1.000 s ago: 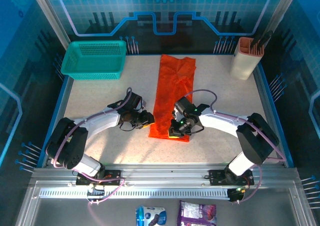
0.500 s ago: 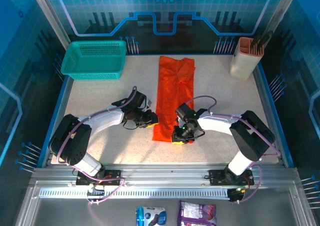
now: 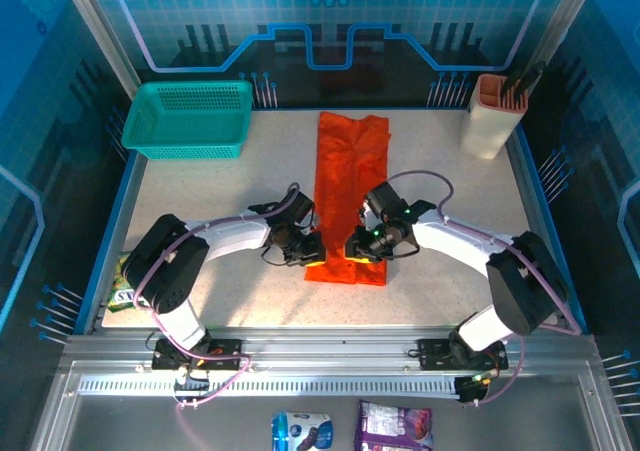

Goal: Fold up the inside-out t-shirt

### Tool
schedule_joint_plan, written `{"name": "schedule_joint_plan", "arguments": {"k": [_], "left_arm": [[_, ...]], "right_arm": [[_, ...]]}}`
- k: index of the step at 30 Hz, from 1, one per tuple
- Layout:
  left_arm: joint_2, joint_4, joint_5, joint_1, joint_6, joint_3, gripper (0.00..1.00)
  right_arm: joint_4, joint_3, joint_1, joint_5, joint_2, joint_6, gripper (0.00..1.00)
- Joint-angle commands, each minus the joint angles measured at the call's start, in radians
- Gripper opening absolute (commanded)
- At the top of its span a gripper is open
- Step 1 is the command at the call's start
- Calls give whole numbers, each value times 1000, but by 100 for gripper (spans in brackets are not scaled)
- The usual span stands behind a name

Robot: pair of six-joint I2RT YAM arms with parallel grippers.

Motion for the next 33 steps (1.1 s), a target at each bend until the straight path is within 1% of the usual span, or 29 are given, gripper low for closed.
{"name": "schedule_joint_plan", "arguments": {"k": [1, 4, 7, 10, 12, 15, 19, 22, 24, 26, 29, 33], "left_arm": [[12, -26, -16, -3, 13, -23, 11], [10, -7, -6, -12, -4, -61, 11], [-8, 15, -3, -15, -23, -103, 11], [-19, 30, 3, -19, -43, -138, 11], [-26, 34, 4, -25, -51, -153, 11], [-43, 32, 8, -30, -58, -169, 11], [-102, 47, 38, -31, -90, -171, 12], [-130, -28, 5, -30, -63, -111, 12], [-133, -68, -14, -31, -44, -74, 12], [-128, -65, -12, -30, -41, -52, 12], [-90, -53, -6, -31, -42, -22, 12], [-27, -49, -27, -32, -25, 3, 12]], "right_arm": [[75, 38, -29, -86, 89, -31, 25], [129, 39, -56, -99, 162, -35, 24], [130, 31, -74, -56, 231, -51, 21], [139, 9, -82, -52, 276, -56, 21], [157, -6, -83, -73, 265, -52, 20], [156, -9, -82, -102, 201, -45, 21], [96, 24, -83, -98, 123, -57, 21], [54, 33, -72, -119, 90, -62, 22], [31, 24, -47, -133, 62, -67, 22], [20, 7, -13, -145, 35, -69, 23], [24, -27, 21, -162, 36, -60, 24], [113, -103, 55, -190, 86, -30, 24]]}}
